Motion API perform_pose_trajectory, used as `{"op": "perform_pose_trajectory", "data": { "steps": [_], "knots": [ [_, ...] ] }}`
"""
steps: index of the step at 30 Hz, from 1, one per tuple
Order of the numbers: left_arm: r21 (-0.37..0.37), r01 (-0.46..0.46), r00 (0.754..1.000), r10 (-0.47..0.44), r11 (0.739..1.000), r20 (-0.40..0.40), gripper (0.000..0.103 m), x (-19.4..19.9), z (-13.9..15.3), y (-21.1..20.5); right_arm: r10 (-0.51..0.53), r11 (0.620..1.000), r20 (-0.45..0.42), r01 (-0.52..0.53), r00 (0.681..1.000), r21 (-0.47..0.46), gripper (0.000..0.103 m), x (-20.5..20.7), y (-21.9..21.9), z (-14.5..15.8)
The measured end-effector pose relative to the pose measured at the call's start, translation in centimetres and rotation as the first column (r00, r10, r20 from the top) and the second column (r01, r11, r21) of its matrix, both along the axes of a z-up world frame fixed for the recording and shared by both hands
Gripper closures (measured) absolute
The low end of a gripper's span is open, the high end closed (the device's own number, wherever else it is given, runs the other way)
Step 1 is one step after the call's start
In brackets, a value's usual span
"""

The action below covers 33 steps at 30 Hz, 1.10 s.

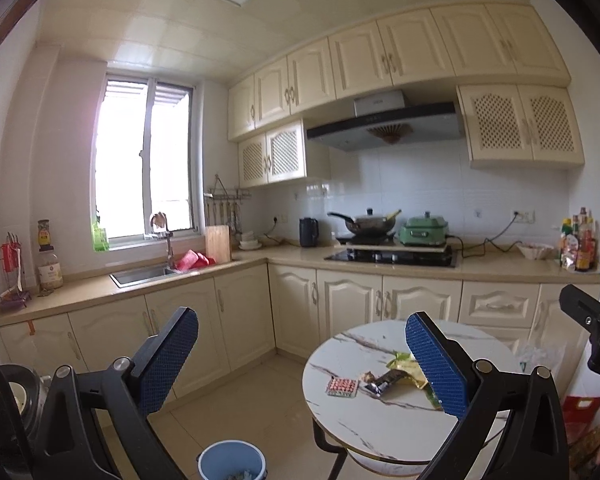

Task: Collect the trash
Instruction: 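Move both tools back toward the table, then grasp the red-checkered wet-wipe packet with the left tool while the right tool grasps the yellow packet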

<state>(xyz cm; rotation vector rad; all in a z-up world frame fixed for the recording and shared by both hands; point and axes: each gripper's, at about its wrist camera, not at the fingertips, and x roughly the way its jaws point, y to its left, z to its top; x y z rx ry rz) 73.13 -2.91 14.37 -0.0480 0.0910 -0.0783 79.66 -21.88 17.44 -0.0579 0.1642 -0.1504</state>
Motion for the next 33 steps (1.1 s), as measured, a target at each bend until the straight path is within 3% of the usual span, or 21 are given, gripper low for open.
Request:
{"op": "perform_pose_trajectory", "data": {
  "steps": [7, 13, 18, 24, 33],
  "knots": [
    [0.021, 0.055, 0.984, -0.05, 0.998, -0.172, 0.001, 7.7, -2.2, -4.4, -0.063, 0.997, -0.153, 0.07, 0.986, 0.039, 0.0, 6.0, -4.2, -4.8],
    [0.045, 0.093, 0.947, -0.075, 0.995, -0.312, 0.001, 15.2, -4.3, -7.6, -0.08, 0.992, -0.284, 0.104, 0.956, 0.071, 0.0, 11.6, -7.7, -9.5],
    [0.048, 0.131, 0.898, -0.098, 0.99, -0.428, 0.001, 23.0, -6.3, -8.8, -0.086, 0.992, -0.367, 0.115, 0.926, 0.058, 0.0, 16.8, -9.4, -12.8],
    [-0.023, 0.183, 0.822, -0.166, 0.983, -0.544, 0.001, 31.4, -8.8, -9.6, -0.055, 0.996, -0.455, 0.078, 0.889, 0.033, 0.0, 23.4, -9.7, -16.5],
    [0.013, 0.228, 0.744, -0.165, 0.974, -0.647, 0.003, 40.5, -12.4, -11.4, -0.014, 0.999, -0.542, 0.033, 0.84, 0.024, 0.0, 30.0, -8.9, -20.5]
  ]
}}
